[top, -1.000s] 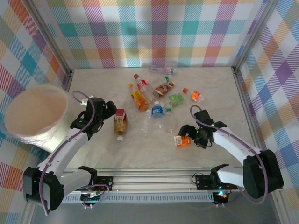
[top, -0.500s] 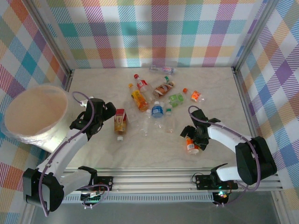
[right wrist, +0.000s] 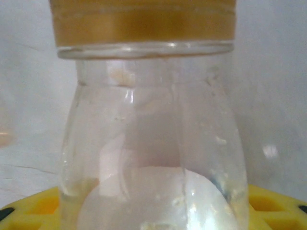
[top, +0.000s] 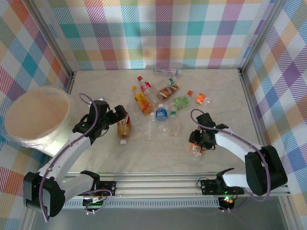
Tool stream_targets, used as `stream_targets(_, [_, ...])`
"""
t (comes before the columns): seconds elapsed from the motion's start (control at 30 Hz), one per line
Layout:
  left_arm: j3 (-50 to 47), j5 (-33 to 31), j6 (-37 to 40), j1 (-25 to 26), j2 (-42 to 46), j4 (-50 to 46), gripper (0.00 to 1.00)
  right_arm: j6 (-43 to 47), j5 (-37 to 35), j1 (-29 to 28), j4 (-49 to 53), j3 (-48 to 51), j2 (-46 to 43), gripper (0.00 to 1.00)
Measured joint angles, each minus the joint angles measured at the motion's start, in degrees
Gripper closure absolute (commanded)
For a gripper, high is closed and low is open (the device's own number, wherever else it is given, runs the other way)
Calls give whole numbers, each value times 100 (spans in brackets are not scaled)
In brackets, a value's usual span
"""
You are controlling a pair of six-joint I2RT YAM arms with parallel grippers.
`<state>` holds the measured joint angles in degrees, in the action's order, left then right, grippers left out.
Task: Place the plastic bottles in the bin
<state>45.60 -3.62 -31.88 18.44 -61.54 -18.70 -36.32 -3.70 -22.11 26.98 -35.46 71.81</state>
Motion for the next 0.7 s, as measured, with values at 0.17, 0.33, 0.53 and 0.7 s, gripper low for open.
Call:
stream_targets(0.17, [0, 444, 0, 501, -11, 612, 0, 415, 197, 0, -627, -2, -1106, 51])
stream_targets(0.33, [-4, 1139, -55, 1034, -153, 1613, 0, 509, 595, 0, -1191, -66, -1961, 52])
stream_targets(0.53, [57, 2208, -199, 1539, -625, 2863, 0, 46, 931, 0, -2277, -116, -2581, 54])
stream_targets(0.7, [358, 3062, -199, 1880, -1051, 3530, 0, -448, 1178, 0, -3104, -247, -2610, 53])
